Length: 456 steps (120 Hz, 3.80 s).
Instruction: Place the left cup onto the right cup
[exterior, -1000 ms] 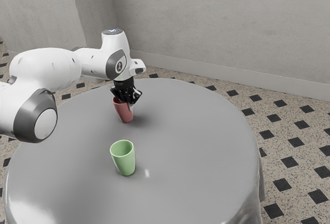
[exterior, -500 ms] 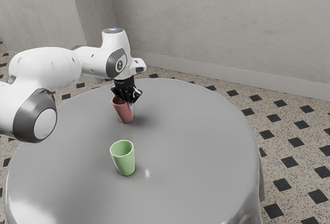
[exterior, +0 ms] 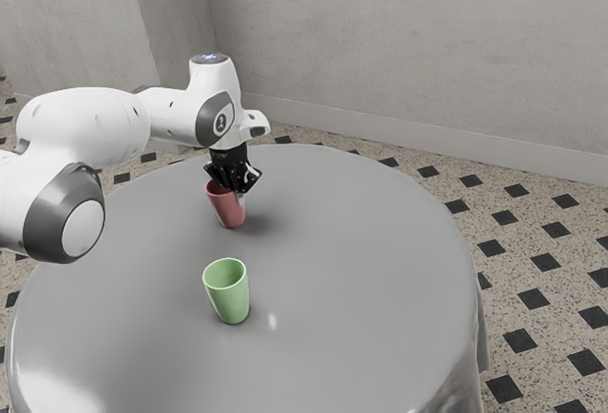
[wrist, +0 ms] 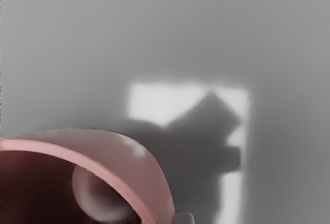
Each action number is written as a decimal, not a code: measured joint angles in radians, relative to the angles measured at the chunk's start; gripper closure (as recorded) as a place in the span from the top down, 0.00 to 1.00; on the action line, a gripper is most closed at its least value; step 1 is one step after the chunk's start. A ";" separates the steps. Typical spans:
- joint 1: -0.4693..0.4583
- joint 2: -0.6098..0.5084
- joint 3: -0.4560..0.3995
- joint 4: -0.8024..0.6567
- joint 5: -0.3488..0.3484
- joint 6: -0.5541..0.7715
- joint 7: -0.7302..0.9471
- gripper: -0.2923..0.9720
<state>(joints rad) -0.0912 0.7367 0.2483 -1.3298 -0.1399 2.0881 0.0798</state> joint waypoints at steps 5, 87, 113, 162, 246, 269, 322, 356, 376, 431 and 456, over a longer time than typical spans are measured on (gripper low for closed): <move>0.000 0.000 0.000 0.001 0.000 0.000 -0.001 0.15; -0.055 -0.220 0.009 -0.146 0.008 -0.054 -0.013 0.15; -0.117 -0.340 0.009 -0.273 0.011 -0.070 -0.017 0.15; -0.226 -0.538 0.007 -0.495 0.125 -0.084 -0.060 0.15; -0.313 -0.763 -0.008 -0.729 0.184 -0.079 -0.149 0.15; -0.308 -0.791 -0.020 -0.761 0.183 -0.073 -0.175 0.15; -0.298 -0.797 -0.022 -0.790 0.178 -0.065 -0.213 0.15; -0.298 -0.792 -0.022 -0.791 0.176 -0.063 -0.229 0.15; -0.299 -0.787 -0.028 -0.791 0.175 -0.047 -0.237 0.15; -0.314 -0.776 -0.038 -0.805 0.172 -0.010 -0.260 0.15; -0.305 -0.776 -0.037 -0.811 0.171 -0.003 -0.266 0.15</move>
<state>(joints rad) -0.3958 -0.0398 0.2108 -2.1406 0.0315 2.0855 -0.1867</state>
